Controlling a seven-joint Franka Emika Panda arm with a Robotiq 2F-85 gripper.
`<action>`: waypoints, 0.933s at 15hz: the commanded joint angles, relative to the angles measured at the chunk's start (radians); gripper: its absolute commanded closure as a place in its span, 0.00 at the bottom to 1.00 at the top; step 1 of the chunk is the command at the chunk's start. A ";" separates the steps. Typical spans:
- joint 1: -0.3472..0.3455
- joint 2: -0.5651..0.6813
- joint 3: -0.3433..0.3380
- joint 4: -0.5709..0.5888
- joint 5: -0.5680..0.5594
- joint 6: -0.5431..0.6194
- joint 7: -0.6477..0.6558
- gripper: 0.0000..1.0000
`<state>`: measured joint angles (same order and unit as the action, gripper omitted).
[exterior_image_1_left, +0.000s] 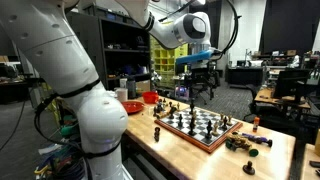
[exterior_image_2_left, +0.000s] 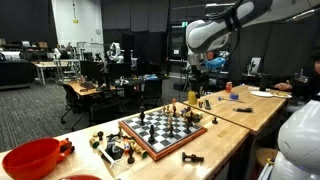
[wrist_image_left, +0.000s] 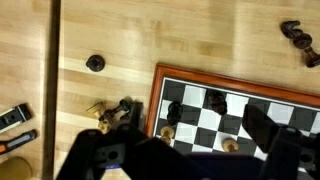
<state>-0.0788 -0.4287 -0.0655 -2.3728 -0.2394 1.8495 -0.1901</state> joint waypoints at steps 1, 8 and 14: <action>0.009 0.001 -0.007 0.002 -0.003 -0.002 0.003 0.00; 0.009 0.001 -0.007 0.003 -0.003 -0.002 0.003 0.00; 0.019 0.040 -0.011 0.036 0.017 -0.021 -0.014 0.00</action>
<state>-0.0751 -0.4210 -0.0668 -2.3711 -0.2370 1.8489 -0.1900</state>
